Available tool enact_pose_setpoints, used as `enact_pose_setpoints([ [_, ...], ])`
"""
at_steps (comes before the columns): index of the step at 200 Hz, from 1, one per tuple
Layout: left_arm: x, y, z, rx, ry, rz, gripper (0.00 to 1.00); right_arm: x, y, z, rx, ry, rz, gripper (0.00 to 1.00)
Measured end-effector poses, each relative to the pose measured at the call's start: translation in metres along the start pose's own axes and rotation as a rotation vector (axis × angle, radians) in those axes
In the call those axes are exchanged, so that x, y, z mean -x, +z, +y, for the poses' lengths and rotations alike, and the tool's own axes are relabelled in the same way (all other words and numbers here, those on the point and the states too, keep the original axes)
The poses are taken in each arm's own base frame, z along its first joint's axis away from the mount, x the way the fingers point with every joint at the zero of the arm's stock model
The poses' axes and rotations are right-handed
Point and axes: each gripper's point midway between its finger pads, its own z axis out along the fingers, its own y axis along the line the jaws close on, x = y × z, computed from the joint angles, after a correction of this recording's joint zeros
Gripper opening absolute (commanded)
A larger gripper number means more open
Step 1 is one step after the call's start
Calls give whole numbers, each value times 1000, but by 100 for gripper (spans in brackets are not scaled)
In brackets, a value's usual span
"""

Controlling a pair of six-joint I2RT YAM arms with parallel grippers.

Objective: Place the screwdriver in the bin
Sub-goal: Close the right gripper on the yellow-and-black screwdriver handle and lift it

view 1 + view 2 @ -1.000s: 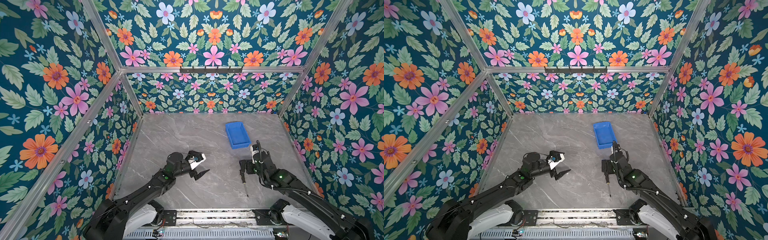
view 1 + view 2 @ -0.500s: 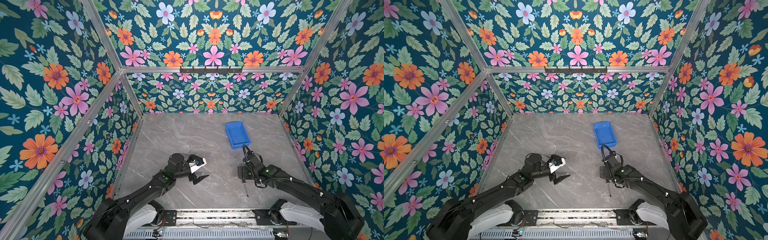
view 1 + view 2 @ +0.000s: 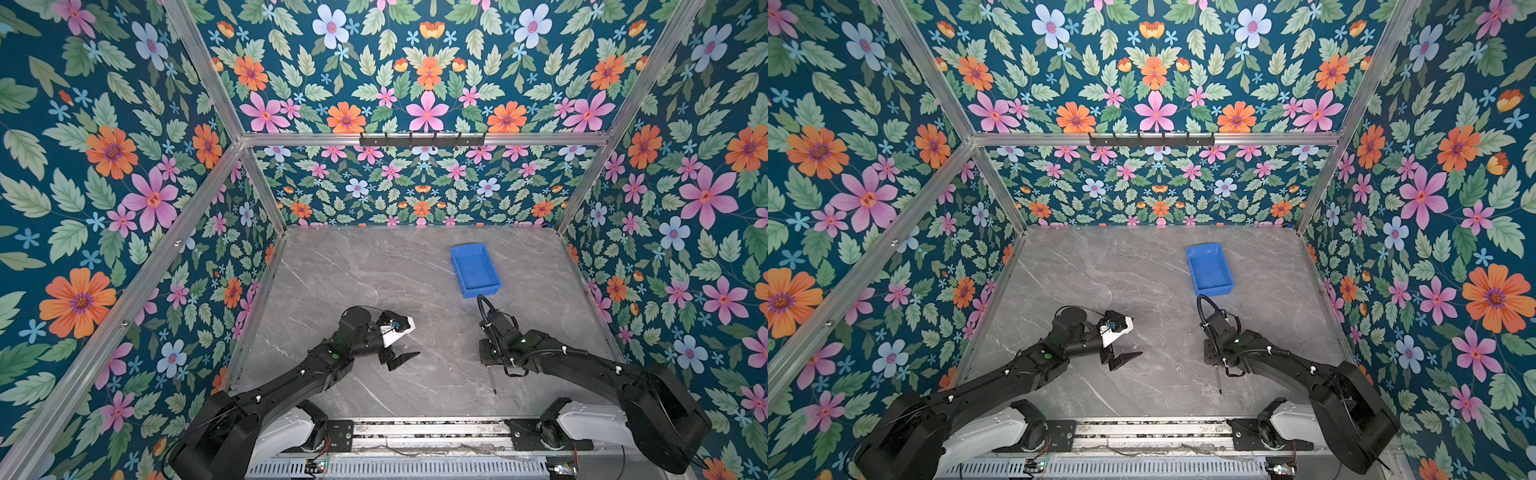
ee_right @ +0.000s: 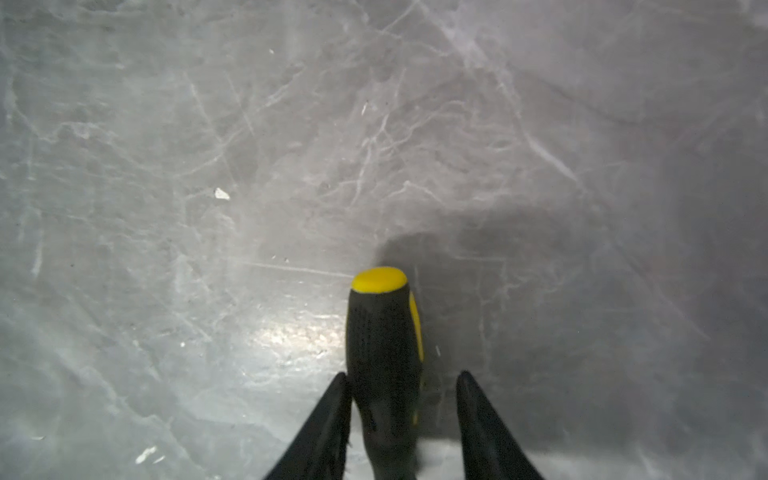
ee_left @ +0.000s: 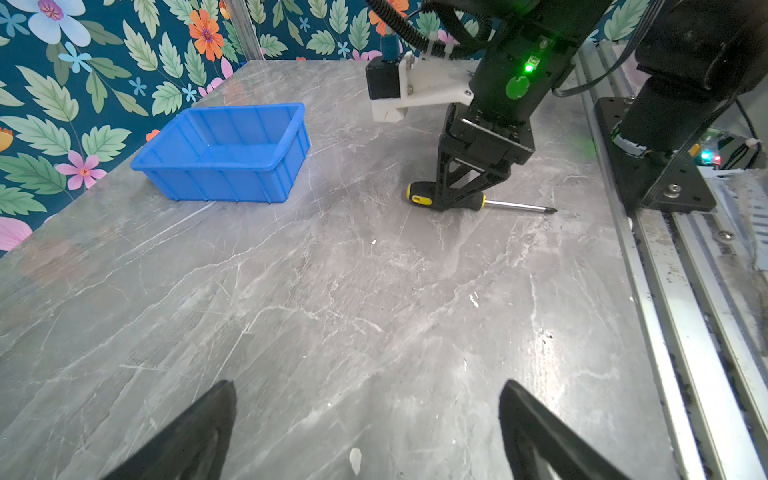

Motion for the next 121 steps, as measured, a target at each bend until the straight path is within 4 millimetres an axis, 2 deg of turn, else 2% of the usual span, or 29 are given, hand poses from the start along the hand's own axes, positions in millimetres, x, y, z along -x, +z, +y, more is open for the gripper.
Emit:
enact_pose_setpoints([
  [61,-1,1,0,2,1,6,100,-2,3,2,6,-2,11,16],
  [92,-1,2,-2,-1,4,7,100,0,-1,1,11,1,-4,13],
  [121,-1,3,-3,-3,3,12,100,10,-10,3,16,1,-42,11],
])
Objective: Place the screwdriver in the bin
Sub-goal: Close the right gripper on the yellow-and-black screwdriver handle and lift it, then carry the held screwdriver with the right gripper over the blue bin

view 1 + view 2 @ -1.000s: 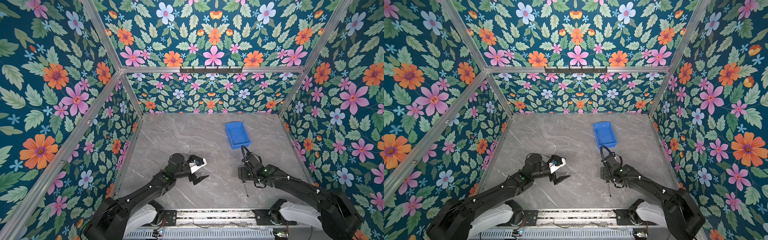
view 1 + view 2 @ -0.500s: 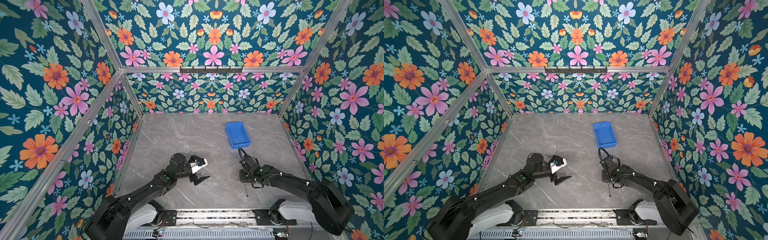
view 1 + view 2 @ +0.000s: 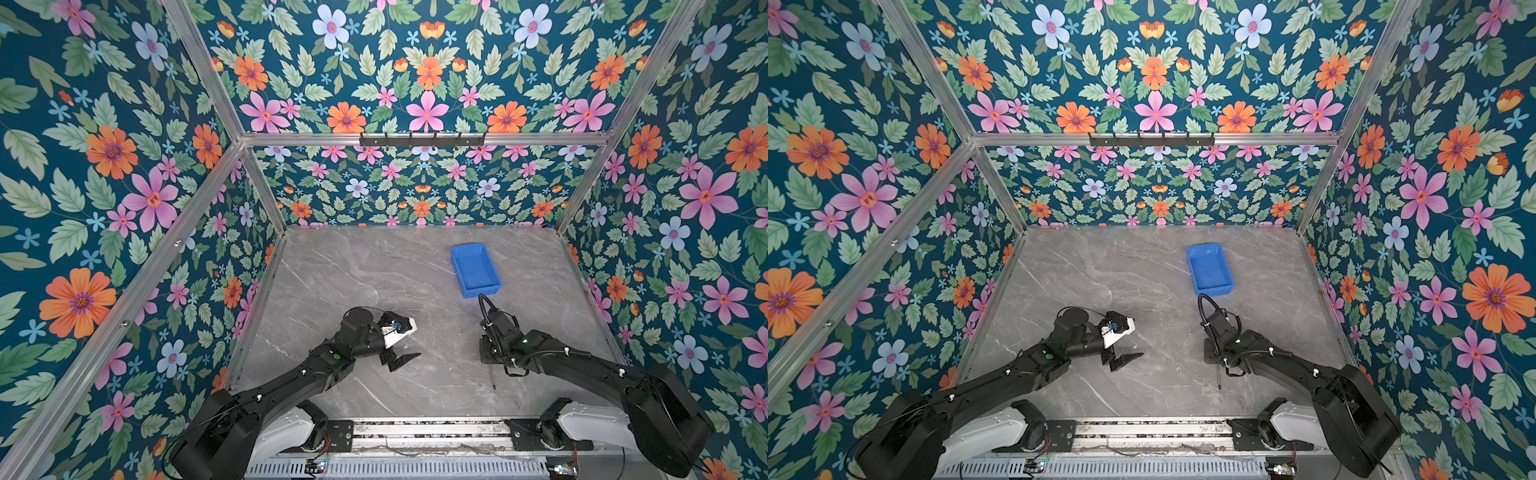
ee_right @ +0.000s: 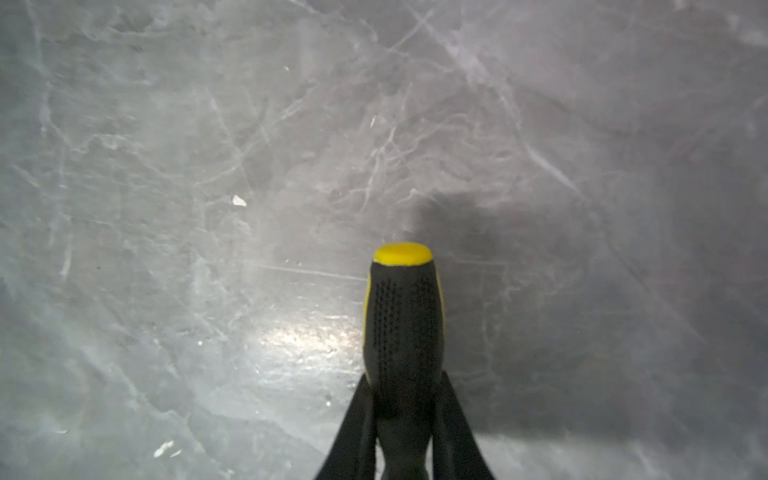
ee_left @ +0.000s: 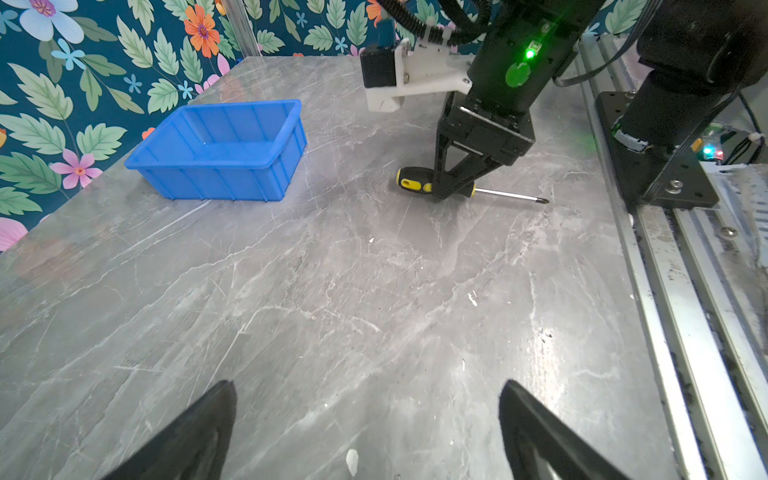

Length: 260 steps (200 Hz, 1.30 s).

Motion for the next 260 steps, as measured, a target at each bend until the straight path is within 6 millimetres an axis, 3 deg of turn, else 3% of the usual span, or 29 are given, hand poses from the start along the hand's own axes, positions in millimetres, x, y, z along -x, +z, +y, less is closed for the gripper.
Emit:
enact_pose_setpoints([
  [58,1,4,3,11,-7,-3,100,49,-27,8,10,-45,-117,11],
  [97,1,14,11,35,-15,-11,100,91,-37,-2,16,-21,-173,11],
  [139,11,28,23,58,3,-35,100,155,-40,4,68,-53,-244,11],
  [180,23,36,29,69,23,-62,100,226,-30,27,132,-157,-316,11],
  [206,26,37,28,69,32,-73,100,269,-13,28,127,-177,-358,11],
  [260,30,35,31,103,41,-81,100,321,27,25,129,-192,-377,11],
])
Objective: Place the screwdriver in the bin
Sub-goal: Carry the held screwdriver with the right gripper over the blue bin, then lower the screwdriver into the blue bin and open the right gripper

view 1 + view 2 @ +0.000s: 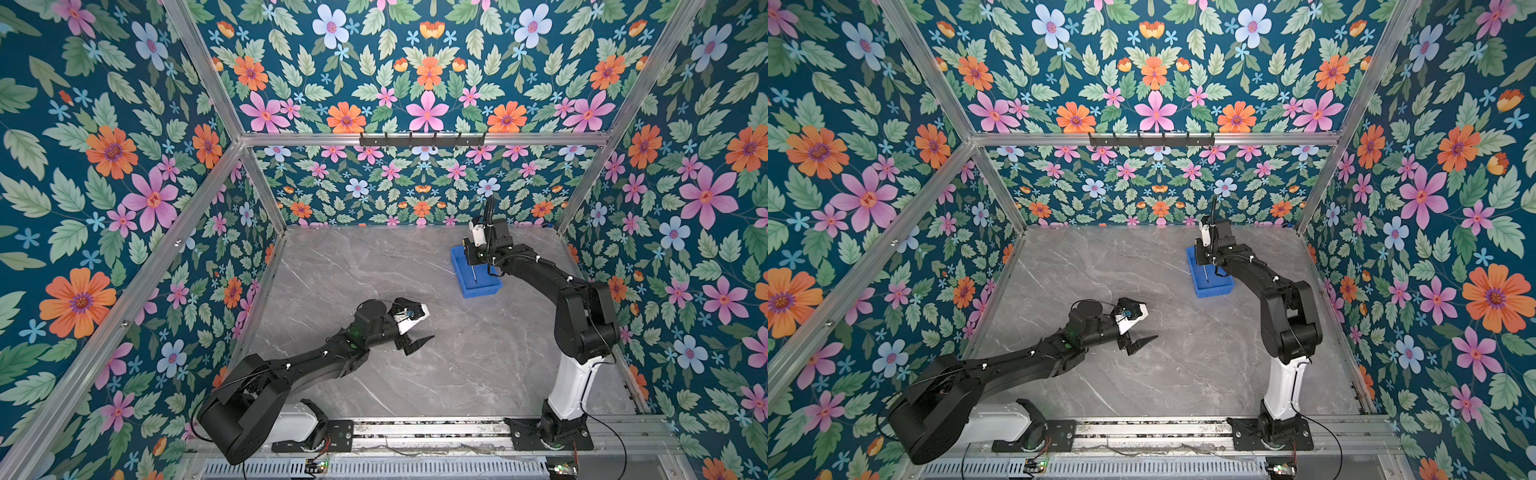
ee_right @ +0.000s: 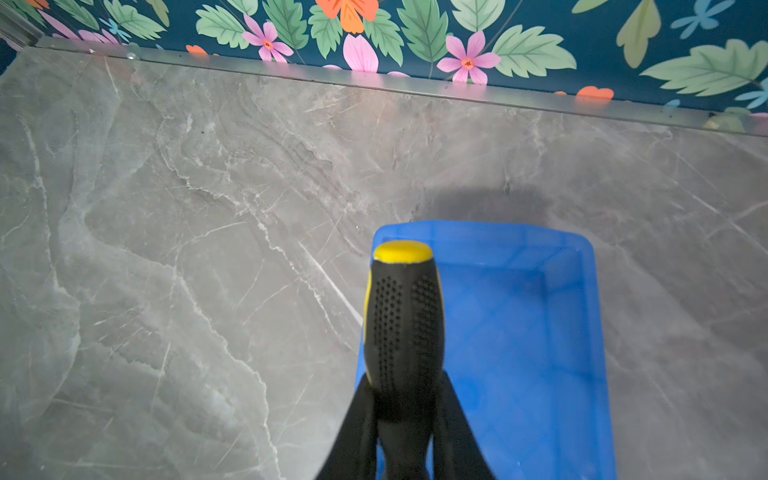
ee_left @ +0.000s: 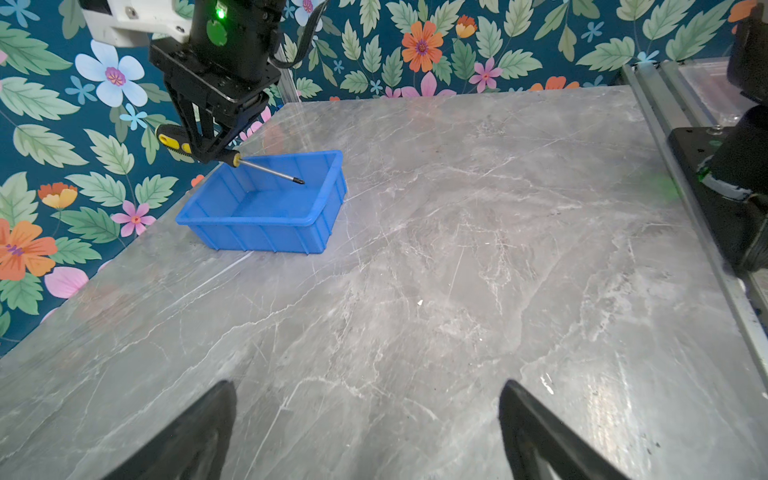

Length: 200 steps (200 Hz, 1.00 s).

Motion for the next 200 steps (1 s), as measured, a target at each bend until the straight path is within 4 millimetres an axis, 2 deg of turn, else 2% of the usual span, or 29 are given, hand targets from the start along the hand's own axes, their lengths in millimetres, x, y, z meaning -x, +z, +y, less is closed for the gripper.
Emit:
enact_pose_setpoints([
  [23,-1,0,1,10,-2,4,100,-5,19,-5,-5,5,24,11],
  [56,1,0,4,26,-16,1,100,-20,35,-6,-1,20,67,11],
  [103,0,0,16,95,-62,-2,100,-35,50,-8,4,42,108,11],
  [200,16,1,30,163,-113,-86,100,-61,71,-8,18,77,190,15],
])
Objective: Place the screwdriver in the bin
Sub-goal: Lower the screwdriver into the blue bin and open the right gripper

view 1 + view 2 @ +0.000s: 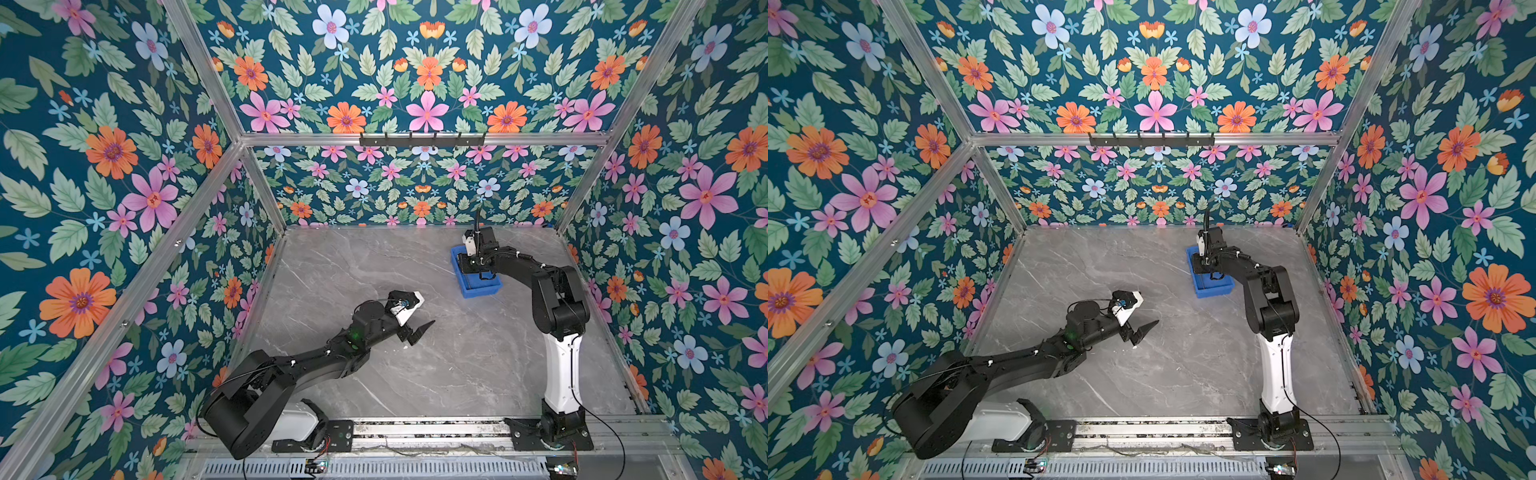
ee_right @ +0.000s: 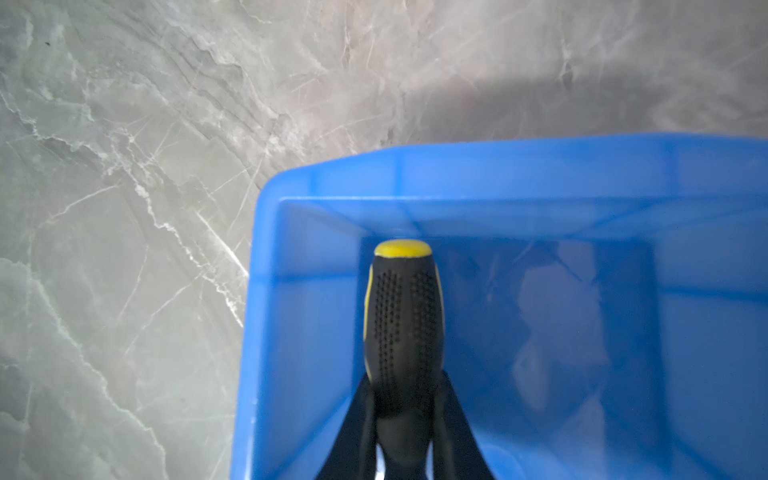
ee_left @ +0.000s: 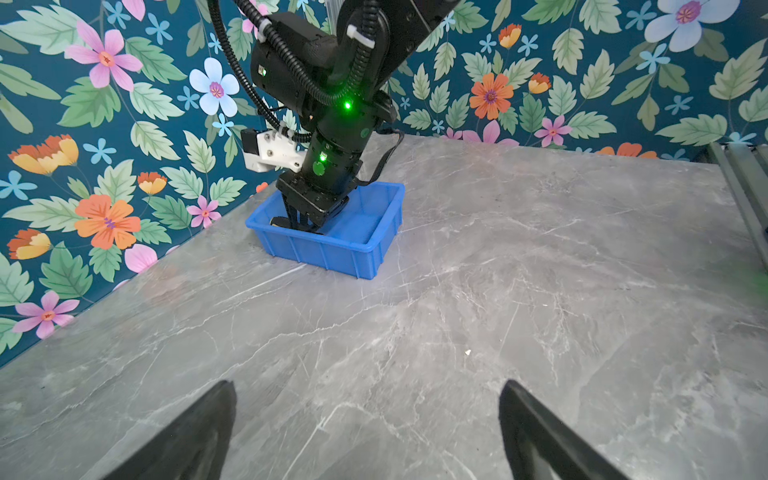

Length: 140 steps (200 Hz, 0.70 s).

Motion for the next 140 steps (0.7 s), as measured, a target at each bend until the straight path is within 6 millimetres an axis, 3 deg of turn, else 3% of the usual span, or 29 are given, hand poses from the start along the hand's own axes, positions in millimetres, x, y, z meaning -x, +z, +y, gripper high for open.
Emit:
enact_pose_setpoints([
  [13,1,0,0,1,-3,-4,100,0,0,0,2,0,2,18],
  [67,2,-5,0,14,-25,-34,100,6,-11,2,3,-4,-13,49],
  [140,13,-17,27,133,-59,-82,100,24,-72,6,-7,-17,-118,75],
])
